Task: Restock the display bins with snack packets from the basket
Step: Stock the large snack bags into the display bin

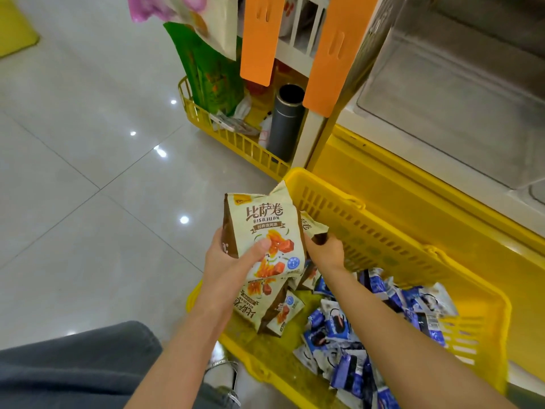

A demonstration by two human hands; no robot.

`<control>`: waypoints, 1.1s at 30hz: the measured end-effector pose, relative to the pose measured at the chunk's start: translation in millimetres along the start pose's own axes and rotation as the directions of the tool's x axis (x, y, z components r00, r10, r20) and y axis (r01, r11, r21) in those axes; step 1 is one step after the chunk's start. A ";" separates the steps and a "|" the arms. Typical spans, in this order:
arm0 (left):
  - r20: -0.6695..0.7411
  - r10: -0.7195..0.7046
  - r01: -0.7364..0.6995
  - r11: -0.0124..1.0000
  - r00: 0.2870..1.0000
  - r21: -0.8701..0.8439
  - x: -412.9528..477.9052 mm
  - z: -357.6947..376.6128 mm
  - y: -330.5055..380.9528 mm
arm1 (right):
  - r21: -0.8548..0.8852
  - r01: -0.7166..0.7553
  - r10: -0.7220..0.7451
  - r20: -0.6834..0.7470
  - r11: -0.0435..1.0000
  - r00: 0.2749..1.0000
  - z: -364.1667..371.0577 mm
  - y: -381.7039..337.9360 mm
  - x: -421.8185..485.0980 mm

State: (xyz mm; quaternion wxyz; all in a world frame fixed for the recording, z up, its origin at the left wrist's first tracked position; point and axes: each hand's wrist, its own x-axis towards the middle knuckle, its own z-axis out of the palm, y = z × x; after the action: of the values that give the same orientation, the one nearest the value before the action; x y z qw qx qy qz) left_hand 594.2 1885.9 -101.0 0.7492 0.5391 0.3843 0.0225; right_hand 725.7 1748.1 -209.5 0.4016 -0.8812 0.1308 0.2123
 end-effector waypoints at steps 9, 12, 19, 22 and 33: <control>-0.049 0.048 -0.044 0.997 0.998 0.070 -11.3 -6.1 2.0 | 0.094 0.009 -0.018 0.093 0.996 0.995 -26.5 -6.3 -20.7; 0.009 0.028 -0.028 0.999 1.000 0.034 -17.7 -8.5 7.1 | 0.209 0.051 -0.078 0.124 0.977 0.989 -64.5 -11.2 -36.4; 0.333 -0.065 0.076 0.997 0.941 -0.020 -44.9 21.4 17.9 | 0.401 0.087 -0.206 0.264 0.912 0.942 -161.8 -11.5 -77.0; 0.433 -0.057 0.045 0.998 0.899 0.039 -56.8 38.2 23.7 | 0.454 0.090 -0.270 0.349 0.887 0.897 -194.7 -11.9 -94.5; 0.626 0.100 -0.184 0.980 0.773 0.070 -96.7 107.4 73.3 | 0.223 0.320 -0.362 0.186 0.921 0.913 -313.2 -30.3 -153.2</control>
State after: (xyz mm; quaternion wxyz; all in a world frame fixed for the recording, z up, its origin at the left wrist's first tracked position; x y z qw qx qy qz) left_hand 618.6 1788.3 26.0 0.7939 0.5905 0.0758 -0.1235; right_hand 688.0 1537.6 67.6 0.5260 -0.8190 -0.0521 0.2233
